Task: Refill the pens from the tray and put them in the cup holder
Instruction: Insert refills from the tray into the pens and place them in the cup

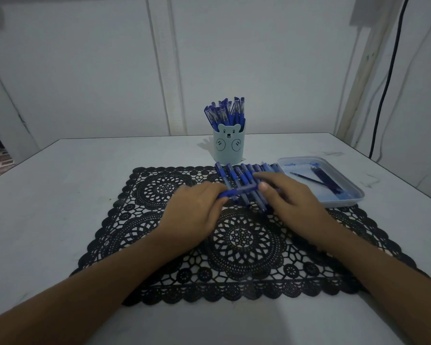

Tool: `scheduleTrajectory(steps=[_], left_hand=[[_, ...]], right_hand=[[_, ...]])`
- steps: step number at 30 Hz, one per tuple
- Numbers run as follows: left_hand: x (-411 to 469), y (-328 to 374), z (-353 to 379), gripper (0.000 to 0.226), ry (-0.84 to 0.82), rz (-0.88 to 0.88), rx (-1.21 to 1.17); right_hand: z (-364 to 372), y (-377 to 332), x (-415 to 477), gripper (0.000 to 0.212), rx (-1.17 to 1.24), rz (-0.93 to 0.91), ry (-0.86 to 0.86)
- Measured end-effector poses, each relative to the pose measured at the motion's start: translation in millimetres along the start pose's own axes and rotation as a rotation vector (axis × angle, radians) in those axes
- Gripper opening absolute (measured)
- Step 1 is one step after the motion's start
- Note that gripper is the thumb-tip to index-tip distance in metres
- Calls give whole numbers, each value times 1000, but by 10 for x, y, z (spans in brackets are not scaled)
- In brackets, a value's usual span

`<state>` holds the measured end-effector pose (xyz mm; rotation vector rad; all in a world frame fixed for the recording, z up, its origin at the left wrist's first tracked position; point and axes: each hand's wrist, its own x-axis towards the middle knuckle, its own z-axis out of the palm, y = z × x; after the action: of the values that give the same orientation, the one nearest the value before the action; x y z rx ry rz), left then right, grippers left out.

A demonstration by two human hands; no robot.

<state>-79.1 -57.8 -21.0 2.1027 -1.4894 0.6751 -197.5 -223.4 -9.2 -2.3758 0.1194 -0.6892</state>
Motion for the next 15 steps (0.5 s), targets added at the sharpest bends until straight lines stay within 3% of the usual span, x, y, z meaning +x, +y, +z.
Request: scheduleTrajectory(steps=[5, 11, 15], left_hand=[[383, -121, -278, 25, 132, -207, -24], [1452, -274, -494, 18, 388, -461, -381], [1893, -360, -364, 18, 410, -562, -457]], right_hand=[[116, 192, 26, 48, -525, -12, -80], [117, 160, 42, 46, -560, 7, -205], [114, 155, 36, 46, -560, 0, -219]])
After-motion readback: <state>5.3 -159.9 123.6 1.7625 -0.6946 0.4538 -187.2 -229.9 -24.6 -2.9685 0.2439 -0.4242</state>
